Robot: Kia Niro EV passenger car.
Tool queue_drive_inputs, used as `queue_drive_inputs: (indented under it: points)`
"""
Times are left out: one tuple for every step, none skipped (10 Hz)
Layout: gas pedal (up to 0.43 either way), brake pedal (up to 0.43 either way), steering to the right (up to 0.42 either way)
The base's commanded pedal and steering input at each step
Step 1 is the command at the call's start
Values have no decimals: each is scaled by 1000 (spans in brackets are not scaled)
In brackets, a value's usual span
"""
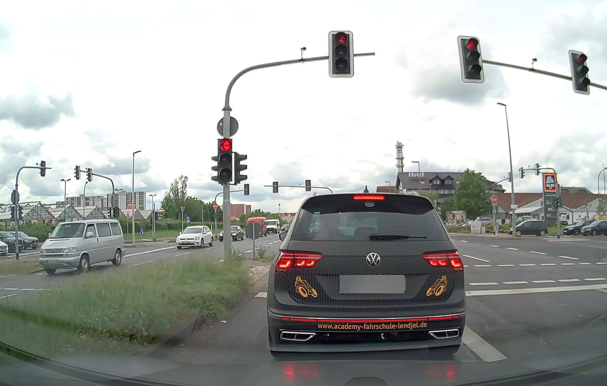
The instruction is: Follow the waypoints while adhering to traffic rules and regulations
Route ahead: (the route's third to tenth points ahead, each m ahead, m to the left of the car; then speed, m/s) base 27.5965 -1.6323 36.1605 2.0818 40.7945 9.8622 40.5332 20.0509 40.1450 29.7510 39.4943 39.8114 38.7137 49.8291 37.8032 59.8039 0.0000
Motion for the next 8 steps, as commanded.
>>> queue_drive_inputs:
  points:
    - [0, 262, 3]
    - [0, 268, 3]
    - [0, 262, 3]
    - [0, 262, 3]
    - [0, 262, 3]
    - [0, 262, 3]
    - [0, 262, 3]
    - [0, 262, 3]
